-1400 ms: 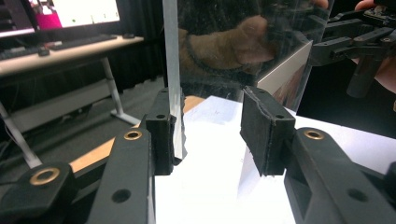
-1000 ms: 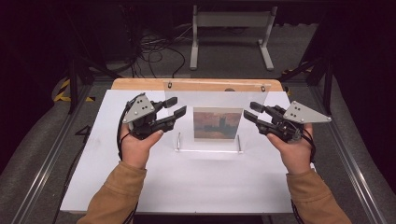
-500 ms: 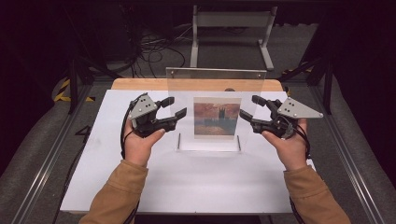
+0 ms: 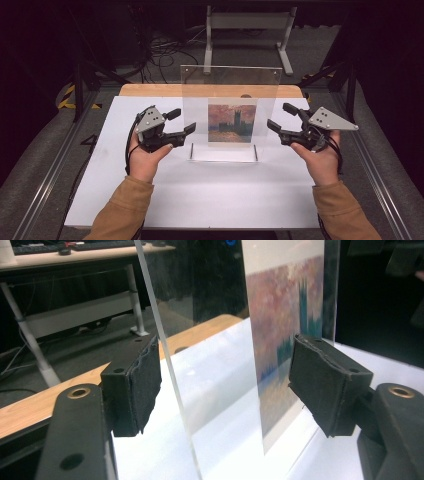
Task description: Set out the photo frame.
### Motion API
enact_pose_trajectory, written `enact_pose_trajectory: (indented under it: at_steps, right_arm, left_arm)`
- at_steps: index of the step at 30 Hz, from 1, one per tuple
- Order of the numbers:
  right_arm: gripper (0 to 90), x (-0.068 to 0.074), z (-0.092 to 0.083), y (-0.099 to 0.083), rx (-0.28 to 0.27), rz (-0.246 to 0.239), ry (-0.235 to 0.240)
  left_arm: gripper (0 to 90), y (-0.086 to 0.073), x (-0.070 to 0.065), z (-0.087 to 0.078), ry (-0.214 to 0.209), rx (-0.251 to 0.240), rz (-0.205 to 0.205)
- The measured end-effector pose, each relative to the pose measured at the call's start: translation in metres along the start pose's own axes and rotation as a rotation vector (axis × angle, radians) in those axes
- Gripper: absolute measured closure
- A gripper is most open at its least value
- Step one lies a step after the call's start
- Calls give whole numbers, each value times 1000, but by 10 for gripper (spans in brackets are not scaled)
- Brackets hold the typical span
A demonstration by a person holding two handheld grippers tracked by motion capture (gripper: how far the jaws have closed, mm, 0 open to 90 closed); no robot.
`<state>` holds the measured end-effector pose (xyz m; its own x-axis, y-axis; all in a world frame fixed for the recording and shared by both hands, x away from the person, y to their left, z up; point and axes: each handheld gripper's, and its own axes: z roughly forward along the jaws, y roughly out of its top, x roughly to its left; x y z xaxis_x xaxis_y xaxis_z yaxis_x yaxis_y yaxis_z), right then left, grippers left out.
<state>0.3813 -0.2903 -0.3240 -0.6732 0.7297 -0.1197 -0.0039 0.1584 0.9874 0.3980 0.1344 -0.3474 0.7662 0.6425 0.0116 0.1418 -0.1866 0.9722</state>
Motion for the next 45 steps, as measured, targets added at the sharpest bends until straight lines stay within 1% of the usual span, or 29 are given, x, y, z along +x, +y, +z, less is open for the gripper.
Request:
enact_pose_trajectory:
  at_steps: [5,8,10,14,17,21,24,26,29,30,31,32,33,35,36,38,39,40,41,43,44,45]
  right_arm:
    - [225,-1,-19,-2,18,-4,-13]
    - [209,-1,-29,-4,47,8,-15]
    - [206,-1,-37,-6,66,3,-21]
    - [201,3,-52,-12,108,-12,-23]
    - [200,5,-62,-19,135,-12,-20]
    - [196,6,-73,-30,168,-5,-29]
    - [193,8,-78,-40,193,3,-34]
    - [190,9,-81,-47,208,9,-34]
    - [186,9,-86,-60,228,30,-41]
    - [186,9,-87,-64,235,43,-44]
    - [185,8,-88,-69,242,53,-48]
    - [183,7,-88,-71,248,56,-52]
    - [180,7,-89,-75,261,60,-57]
    - [180,7,-89,-80,272,61,-62]
    - [179,6,-90,-83,272,69,-62]
    - [177,6,-92,-88,264,78,-62]
    - [176,7,-93,-91,266,75,-63]
    - [176,7,-93,-94,269,68,-66]
    - [175,7,-94,-97,268,67,-68]
    - [173,8,-95,-103,268,70,-69]
    - [173,8,-95,-103,268,70,-69]
    - [172,8,-96,-110,258,68,-69]
  left_arm:
    - [270,-7,-2,-15,-7,16,-1]
    - [263,-13,-3,-25,-15,41,-4]
    - [262,-18,-3,-33,-8,50,-5]
    - [262,-30,-3,-50,23,78,-18]
    - [262,-39,-3,-60,30,109,-20]
    - [259,-51,-4,-72,37,132,-33]
    - [259,-61,-5,-78,43,152,-38]
    - [258,-70,-6,-82,41,177,-47]
    - [253,-80,-5,-89,50,194,-57]
    - [252,-84,-4,-92,58,194,-69]
    - [250,-86,-2,-93,60,198,-71]
    - [248,-91,-2,-95,70,196,-83]
    - [247,-94,-1,-96,70,196,-91]
    - [245,-99,0,-98,72,198,-96]
    - [244,-102,0,-98,78,194,-94]
    - [244,-106,1,-100,73,188,-89]
    - [244,-108,2,-101,75,181,-83]
    - [244,-110,2,-101,77,178,-85]
    - [244,-112,2,-101,73,180,-73]
    - [242,-117,2,-101,66,175,-77]
    - [241,-117,2,-101,66,175,-77]
    - [240,-121,3,-100,50,160,-81]
